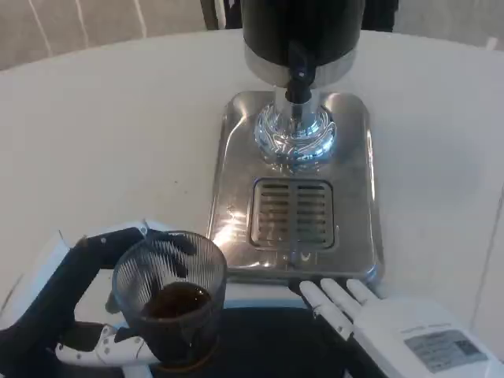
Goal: Grasp the cup under the faucet to collect the drink, then remove the cup.
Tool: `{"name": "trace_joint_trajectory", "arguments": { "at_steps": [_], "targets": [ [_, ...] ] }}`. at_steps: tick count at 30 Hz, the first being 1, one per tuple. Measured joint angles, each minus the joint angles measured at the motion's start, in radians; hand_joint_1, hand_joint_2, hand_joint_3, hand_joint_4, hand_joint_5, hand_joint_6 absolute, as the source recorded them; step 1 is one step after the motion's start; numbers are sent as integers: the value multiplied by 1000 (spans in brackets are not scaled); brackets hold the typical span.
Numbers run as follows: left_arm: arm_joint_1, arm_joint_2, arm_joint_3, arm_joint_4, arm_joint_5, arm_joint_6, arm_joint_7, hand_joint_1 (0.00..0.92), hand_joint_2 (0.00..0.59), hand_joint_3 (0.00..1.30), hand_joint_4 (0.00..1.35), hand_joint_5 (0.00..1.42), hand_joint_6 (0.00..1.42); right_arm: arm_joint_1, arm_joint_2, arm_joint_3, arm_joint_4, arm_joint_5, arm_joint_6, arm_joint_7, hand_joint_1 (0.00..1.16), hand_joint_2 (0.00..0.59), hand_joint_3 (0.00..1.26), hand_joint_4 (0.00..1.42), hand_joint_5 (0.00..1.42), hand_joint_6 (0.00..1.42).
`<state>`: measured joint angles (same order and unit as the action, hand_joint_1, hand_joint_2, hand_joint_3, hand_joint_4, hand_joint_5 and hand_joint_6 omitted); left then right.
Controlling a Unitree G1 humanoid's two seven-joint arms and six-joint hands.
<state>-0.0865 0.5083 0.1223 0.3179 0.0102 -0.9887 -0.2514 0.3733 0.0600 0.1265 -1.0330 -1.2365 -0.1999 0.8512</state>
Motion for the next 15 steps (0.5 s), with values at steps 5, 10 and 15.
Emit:
{"name": "trace_joint_trajectory", "arguments": {
  "at_steps": [5, 10, 15],
  "targets": [
    [-1, 0, 1, 0, 0, 6, -2, 620, 0, 942, 1146, 1376, 1303, -1, 1, -4, 0, 0, 1, 0, 130, 548, 0, 0, 0, 0],
    [-5, -1, 1, 0, 0, 12, -3, 620, 0, 942, 1146, 1364, 1306, -3, 1, -5, 0, 0, 11, 4, 129, 546, 0, 0, 0, 0],
    [-8, -2, 1, 1, 0, 15, -3, 620, 0, 942, 1146, 1362, 1309, -7, 0, -6, 0, 0, 23, 9, 129, 545, 0, 0, 0, 0]
  ]
}}
